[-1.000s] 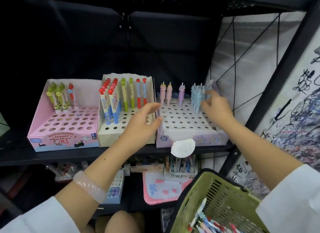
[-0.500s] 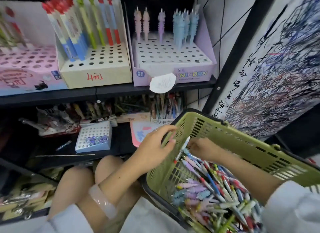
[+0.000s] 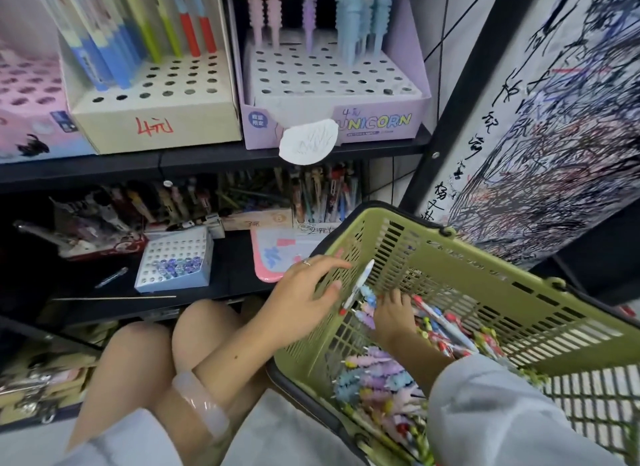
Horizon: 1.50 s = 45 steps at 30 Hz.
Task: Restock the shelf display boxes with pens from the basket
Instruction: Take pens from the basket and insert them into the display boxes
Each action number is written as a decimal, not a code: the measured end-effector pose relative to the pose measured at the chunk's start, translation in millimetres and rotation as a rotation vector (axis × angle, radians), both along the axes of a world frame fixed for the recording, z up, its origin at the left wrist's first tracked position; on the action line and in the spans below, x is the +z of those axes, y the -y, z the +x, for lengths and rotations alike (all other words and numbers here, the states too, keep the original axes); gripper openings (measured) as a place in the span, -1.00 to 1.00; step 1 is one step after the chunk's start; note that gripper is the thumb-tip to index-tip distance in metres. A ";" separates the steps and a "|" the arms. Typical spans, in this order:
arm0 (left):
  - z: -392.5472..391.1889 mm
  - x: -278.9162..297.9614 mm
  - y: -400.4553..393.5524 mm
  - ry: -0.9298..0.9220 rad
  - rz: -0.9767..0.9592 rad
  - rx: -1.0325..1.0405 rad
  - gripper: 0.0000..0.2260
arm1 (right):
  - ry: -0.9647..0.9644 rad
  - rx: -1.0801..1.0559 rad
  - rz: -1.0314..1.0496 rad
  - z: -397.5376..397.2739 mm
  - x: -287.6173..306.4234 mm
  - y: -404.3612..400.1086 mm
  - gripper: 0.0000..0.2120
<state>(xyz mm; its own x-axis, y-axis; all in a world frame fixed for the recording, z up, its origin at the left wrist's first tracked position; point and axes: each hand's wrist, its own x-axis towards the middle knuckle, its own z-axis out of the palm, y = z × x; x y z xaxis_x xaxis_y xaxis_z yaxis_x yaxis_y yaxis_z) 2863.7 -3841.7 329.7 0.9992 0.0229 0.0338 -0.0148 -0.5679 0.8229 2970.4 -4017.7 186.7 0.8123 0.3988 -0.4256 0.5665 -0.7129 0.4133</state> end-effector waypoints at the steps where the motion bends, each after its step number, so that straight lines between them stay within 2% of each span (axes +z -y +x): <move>1: 0.0 0.5 0.3 0.002 -0.001 0.001 -0.74 | -0.008 0.002 0.023 -0.5 -2.0 1.4 -0.39; 5: -0.3 1.1 1.4 0.012 -0.003 -0.004 -0.75 | -0.092 -0.113 0.149 -2.1 -4.0 7.9 -0.28; 9: -1.5 0.6 1.6 0.006 -0.009 0.004 -0.75 | -0.127 -0.171 0.170 3.3 -2.5 8.5 -0.35; 13: -1.3 1.3 2.1 0.003 -0.007 0.012 -0.74 | -0.248 -0.195 0.184 9.1 -1.4 8.4 -0.32; 18: -1.5 3.1 2.3 0.014 -0.019 0.015 -0.75 | -0.185 -0.092 0.249 2.0 -10.1 14.5 -0.43; 24: -3.4 4.3 2.8 0.013 -0.046 0.012 -0.75 | -0.183 -0.056 0.339 1.7 -9.4 24.5 -0.70; 26: -3.4 3.7 2.3 0.009 -0.029 0.006 -0.75 | -0.210 -0.122 0.397 1.0 -3.3 24.5 -0.69; 29: -2.0 4.4 2.3 0.003 -0.015 0.012 -0.75 | -0.296 -0.392 0.635 8.1 19.6 24.2 -0.74; 34: -0.8 6.0 4.7 -0.021 0.026 0.015 -0.77 | -0.475 -0.523 1.159 8.0 69.3 29.9 -0.73; 38: -0.7 11.7 12.2 -0.056 0.010 0.026 -0.75 | -0.575 -0.634 1.468 -3.1 109.3 20.7 -0.87; 40: 0.3 14.7 20.3 -0.105 -0.051 -0.017 -0.65 | -0.699 -0.698 1.603 -8.8 129.0 11.3 -0.92; 43: 1.8 19.4 33.0 -0.279 -0.149 -0.131 -0.37 | -0.868 -0.785 1.799 -18.0 154.2 -4.5 -0.88; 45: 1.4 22.7 40.1 -0.356 -0.306 -0.177 -0.30 | -0.967 -0.835 1.894 -24.5 167.5 -13.8 -0.89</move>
